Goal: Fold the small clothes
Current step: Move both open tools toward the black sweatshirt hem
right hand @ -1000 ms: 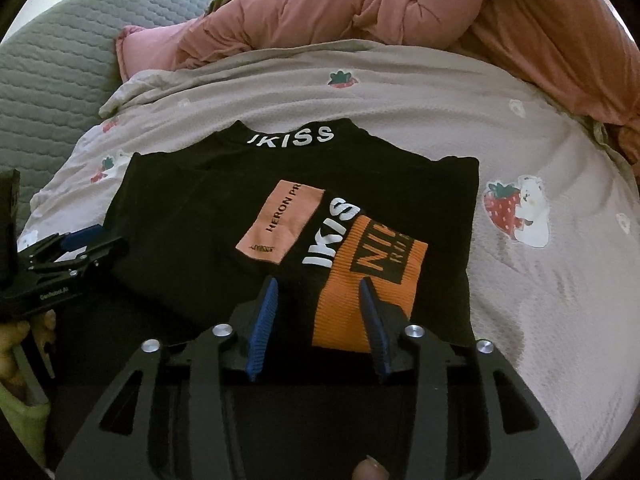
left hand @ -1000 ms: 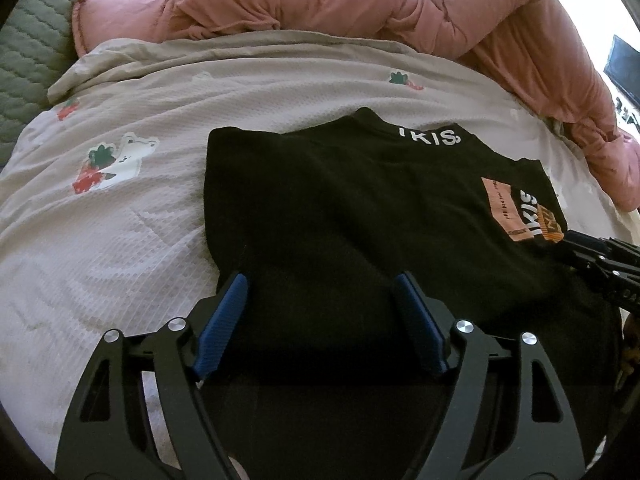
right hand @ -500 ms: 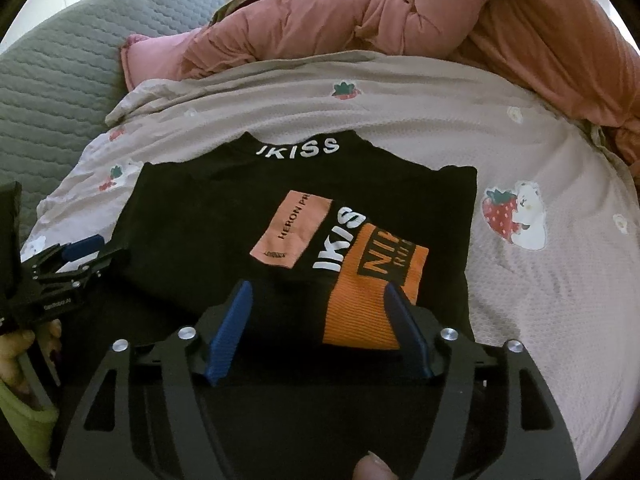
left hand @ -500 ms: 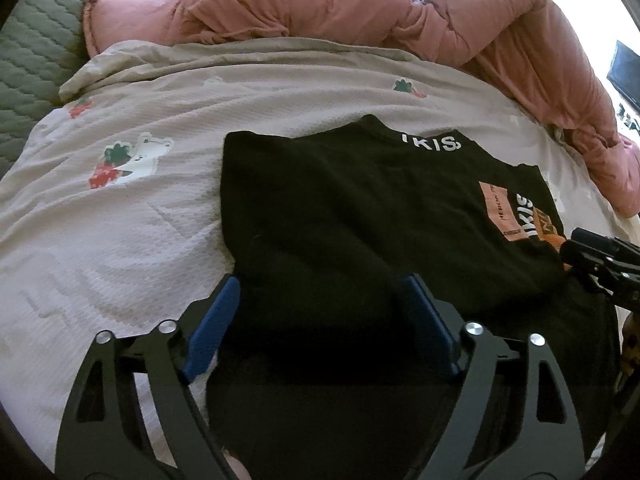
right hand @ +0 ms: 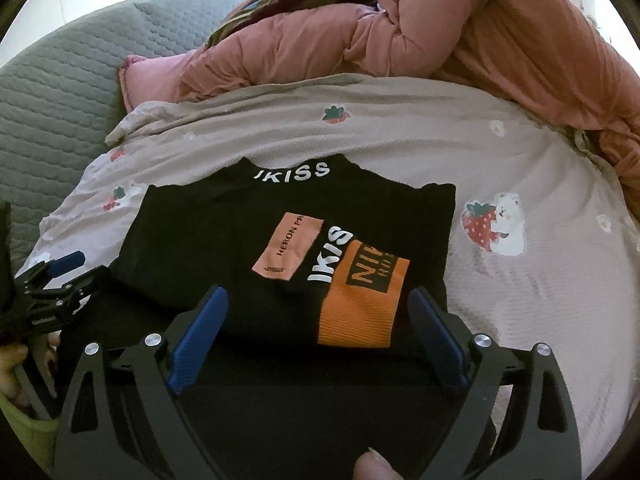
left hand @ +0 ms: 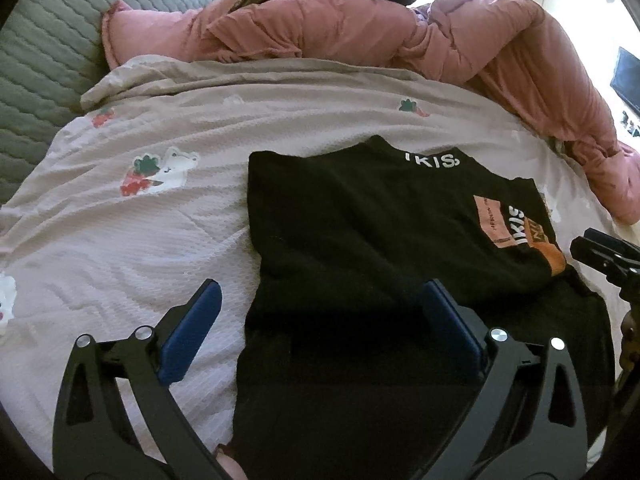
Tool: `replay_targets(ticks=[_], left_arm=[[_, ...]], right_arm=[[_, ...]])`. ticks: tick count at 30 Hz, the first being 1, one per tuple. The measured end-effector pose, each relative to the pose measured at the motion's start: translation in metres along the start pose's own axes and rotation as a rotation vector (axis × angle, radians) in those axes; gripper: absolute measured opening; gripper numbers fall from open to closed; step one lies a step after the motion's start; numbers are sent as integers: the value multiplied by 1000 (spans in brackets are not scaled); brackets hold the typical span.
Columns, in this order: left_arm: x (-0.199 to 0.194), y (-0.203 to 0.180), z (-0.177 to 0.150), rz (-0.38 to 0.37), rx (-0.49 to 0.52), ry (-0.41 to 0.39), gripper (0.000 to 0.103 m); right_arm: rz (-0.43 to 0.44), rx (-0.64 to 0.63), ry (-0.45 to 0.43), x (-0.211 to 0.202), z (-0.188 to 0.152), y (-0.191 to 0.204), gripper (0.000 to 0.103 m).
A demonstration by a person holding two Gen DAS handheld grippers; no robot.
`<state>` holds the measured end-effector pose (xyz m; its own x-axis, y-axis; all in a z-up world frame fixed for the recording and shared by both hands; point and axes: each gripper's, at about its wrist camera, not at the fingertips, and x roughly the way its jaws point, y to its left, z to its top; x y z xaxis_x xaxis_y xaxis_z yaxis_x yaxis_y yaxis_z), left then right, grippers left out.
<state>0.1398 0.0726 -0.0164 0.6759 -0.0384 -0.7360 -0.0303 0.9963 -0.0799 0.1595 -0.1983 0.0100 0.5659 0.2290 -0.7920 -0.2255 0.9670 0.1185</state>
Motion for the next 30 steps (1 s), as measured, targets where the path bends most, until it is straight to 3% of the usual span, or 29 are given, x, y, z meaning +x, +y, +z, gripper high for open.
replay_targets(ticks=[30], left_arm=[[-67,-21,-7,31,48,-104,94]], right_arm=[[5,-16,-87,-58,-9,0,95]])
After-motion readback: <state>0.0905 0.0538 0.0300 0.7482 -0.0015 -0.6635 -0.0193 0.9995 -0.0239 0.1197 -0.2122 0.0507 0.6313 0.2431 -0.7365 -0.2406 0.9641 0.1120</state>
